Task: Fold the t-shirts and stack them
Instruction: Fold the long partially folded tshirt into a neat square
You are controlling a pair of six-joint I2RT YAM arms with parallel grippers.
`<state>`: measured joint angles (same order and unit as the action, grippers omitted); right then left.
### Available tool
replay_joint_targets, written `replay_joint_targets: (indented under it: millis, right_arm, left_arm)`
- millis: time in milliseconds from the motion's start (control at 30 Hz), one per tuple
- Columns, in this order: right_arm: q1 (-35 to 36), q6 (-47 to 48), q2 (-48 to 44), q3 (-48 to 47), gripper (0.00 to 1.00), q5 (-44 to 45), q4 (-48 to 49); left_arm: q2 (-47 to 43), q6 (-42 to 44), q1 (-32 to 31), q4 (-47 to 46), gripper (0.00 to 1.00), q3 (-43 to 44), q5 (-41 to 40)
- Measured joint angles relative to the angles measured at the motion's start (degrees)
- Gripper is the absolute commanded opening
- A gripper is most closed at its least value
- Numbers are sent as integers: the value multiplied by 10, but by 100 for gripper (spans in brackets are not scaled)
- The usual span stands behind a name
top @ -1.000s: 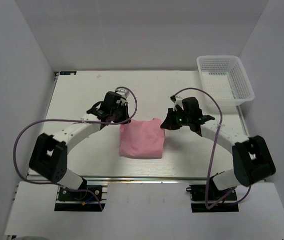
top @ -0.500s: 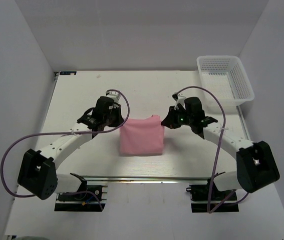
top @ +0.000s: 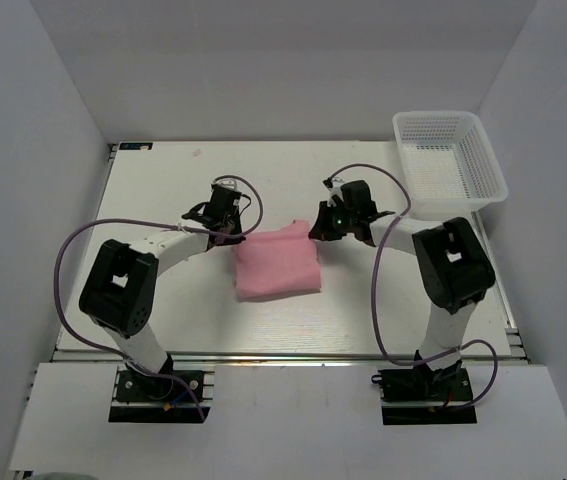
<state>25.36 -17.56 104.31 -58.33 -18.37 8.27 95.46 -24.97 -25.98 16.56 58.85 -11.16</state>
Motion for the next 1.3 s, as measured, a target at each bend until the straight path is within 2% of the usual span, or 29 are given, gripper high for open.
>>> replay_joint_targets:
  millis: [33,100,133,167,200,233,467,633,733,933,1167,1233,1300]
  right_arm:
    - [-2,4,21,-19,1,-6,0]
    - [-4,19,59,-62,26,-19,-17]
    - [-6,25,70,-80,50,-24,-22]
    - [-6,30,79,-96,64,-30,-25]
    - [-7,38,83,-108,85,-35,-29]
    - [-7,41,83,-115,90,-39,-33]
    - [-8,67,24,-129,90,-56,-70]
    - [-8,47,-91,-64,90,-113,-42]
    - [-7,24,-125,-16,90,-171,-1]
    - [0,-16,-97,54,90,-248,32]
    - [-1,-41,-53,105,90,-268,62]
    - [-1,-46,-36,111,90,-268,69]
    - [-1,-48,-27,115,90,-266,70]
  left_arm:
    - [10,-2,5,-2,26,6,-1]
    - [21,-5,17,-2,40,12,-5]
    - [22,-5,21,1,73,14,-7]
    - [22,-1,25,4,95,16,-9]
    - [22,-5,30,9,100,20,-13]
    - [21,-7,33,12,100,24,-17]
    - [-44,-10,37,47,100,32,-17]
    - [-109,-10,37,16,100,15,42]
    - [-109,-10,35,-5,100,-8,93]
    - [-47,-18,33,-19,100,-55,178]
    - [-39,-35,34,-23,100,-102,208]
    - [-38,-37,34,-25,97,-102,209]
    - [-38,-38,34,-26,88,-103,210]
